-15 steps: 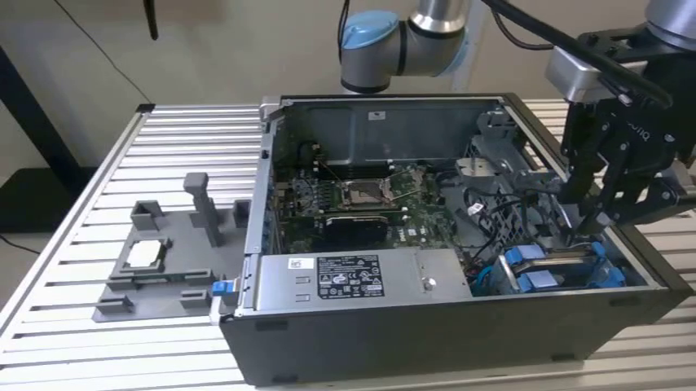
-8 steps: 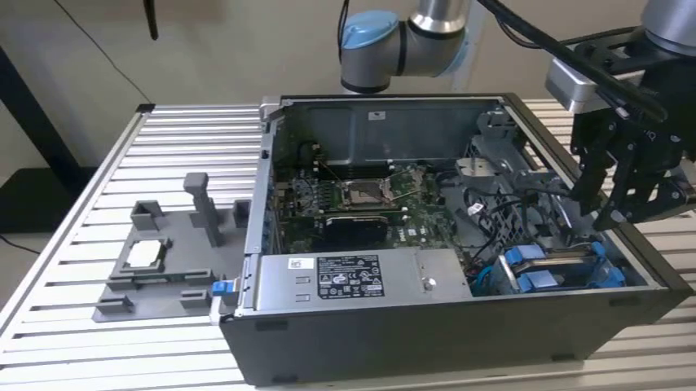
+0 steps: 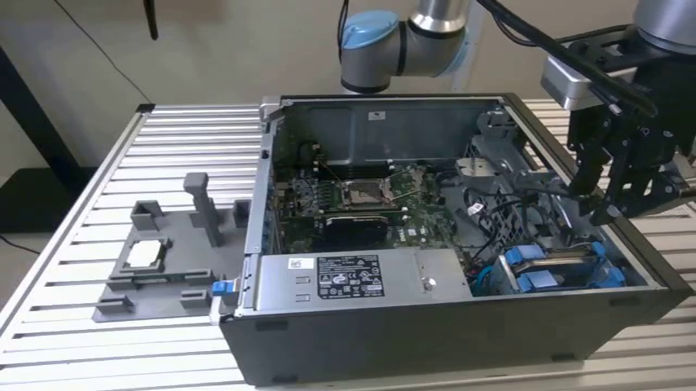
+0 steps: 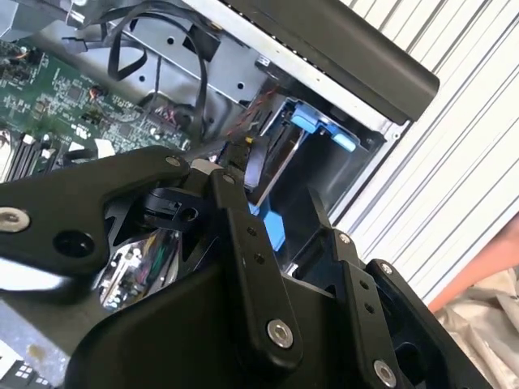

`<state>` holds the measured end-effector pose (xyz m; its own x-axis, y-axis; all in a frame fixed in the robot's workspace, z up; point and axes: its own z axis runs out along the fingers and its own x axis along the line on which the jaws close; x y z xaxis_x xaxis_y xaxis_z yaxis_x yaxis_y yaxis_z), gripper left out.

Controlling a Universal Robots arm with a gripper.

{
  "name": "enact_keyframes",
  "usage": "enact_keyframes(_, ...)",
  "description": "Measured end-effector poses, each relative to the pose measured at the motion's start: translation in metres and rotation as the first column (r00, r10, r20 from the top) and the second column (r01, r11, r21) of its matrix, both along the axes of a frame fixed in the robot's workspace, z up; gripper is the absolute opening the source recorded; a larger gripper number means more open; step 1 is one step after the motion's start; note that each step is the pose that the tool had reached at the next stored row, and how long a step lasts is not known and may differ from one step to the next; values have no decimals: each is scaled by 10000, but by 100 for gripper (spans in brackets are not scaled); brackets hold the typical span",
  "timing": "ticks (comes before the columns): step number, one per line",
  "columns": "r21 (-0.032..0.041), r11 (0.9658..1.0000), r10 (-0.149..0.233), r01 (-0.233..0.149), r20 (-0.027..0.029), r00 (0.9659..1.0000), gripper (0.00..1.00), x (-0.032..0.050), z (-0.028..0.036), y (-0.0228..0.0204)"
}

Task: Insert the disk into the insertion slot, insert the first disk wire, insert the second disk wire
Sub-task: 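Insert the disk into the insertion slot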

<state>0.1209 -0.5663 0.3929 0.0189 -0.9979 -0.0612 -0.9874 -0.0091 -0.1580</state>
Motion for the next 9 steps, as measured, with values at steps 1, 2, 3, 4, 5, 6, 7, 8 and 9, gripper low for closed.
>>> enact_keyframes(1, 0, 10000, 63, -63, 51, 10000, 47, 0, -4, 3)
enact_keyframes(2, 0, 9999, 123, -123, 94, 9999, 47, 0, -8, 6)
enact_keyframes(3, -3, 9998, 199, -199, 136, 9997, 47, 0, -11, 11)
enact_keyframes(4, -4, 9996, 273, -273, 169, 9995, 47, 1, -15, 16)
enact_keyframes(5, -3, 9995, 330, -330, 190, 9993, 47, 2, -19, 22)
enact_keyframes(6, -3, 9994, 347, -347, 193, 9992, 47, 2, -20, 26)
enact_keyframes(7, -10, 9994, 352, -352, 193, 9992, 47, 1, -20, 30)
enact_keyframes(8, -17, 9994, 357, -356, 193, 9992, 47, 1, -20, 34)
enact_keyframes(9, -27, 9993, 363, -363, 193, 9992, 44, 1, -20, 37)
